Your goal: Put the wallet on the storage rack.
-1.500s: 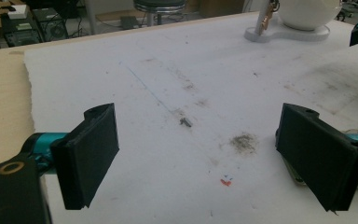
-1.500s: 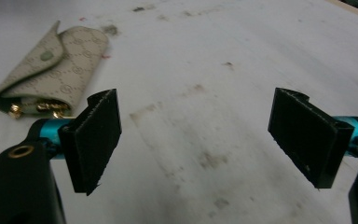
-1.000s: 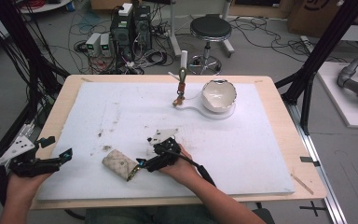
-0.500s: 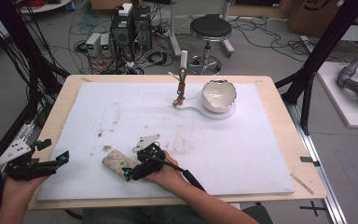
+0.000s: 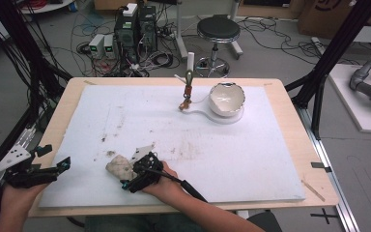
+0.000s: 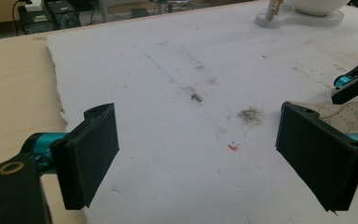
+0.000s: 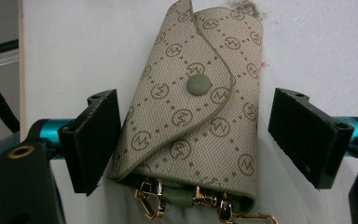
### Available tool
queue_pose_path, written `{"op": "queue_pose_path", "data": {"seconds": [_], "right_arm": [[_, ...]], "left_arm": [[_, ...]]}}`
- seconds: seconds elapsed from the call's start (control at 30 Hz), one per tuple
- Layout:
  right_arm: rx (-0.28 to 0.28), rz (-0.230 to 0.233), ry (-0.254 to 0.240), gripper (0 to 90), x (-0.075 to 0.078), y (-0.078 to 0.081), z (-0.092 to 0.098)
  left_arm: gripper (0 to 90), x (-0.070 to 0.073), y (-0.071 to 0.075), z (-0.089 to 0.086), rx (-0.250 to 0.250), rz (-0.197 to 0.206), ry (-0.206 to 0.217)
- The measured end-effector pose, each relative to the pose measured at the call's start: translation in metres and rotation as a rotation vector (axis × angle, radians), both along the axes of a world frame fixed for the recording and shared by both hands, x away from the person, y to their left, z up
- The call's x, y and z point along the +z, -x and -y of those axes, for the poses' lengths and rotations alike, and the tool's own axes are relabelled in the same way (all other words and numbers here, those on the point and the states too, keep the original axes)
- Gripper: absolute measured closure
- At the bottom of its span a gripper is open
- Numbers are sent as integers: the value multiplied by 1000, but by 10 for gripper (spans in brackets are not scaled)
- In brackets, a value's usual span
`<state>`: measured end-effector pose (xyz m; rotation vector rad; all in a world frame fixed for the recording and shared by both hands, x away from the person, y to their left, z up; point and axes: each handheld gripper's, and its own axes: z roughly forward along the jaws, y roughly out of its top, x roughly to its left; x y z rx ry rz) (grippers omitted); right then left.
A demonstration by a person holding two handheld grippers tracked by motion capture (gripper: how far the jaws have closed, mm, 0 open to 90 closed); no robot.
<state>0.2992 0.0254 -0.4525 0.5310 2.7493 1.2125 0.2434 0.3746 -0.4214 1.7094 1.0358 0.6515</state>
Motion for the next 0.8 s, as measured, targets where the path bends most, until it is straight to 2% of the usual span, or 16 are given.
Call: {"op": "queue_pose_path", "data": {"seconds": [0.23,0.37,0.5,0.57,0.67,0.8], "right_arm": [[9,-17,41,172,-1,0,-4],[8,7,61,173,-2,2,-6],[12,51,87,178,-2,5,-9],[6,40,85,195,-2,6,-8],[11,52,79,239,-2,5,-7],[4,44,68,315,-1,5,-4]], "left_arm": [[131,0,-1,2,-4,-4,-4],[131,-1,-1,3,-6,-8,-6],[131,-2,-1,4,-10,-12,-14],[131,-2,-2,4,-11,-13,-16],[131,-2,-1,3,-10,-14,-16],[131,-2,-2,2,-9,-14,-14]]}}
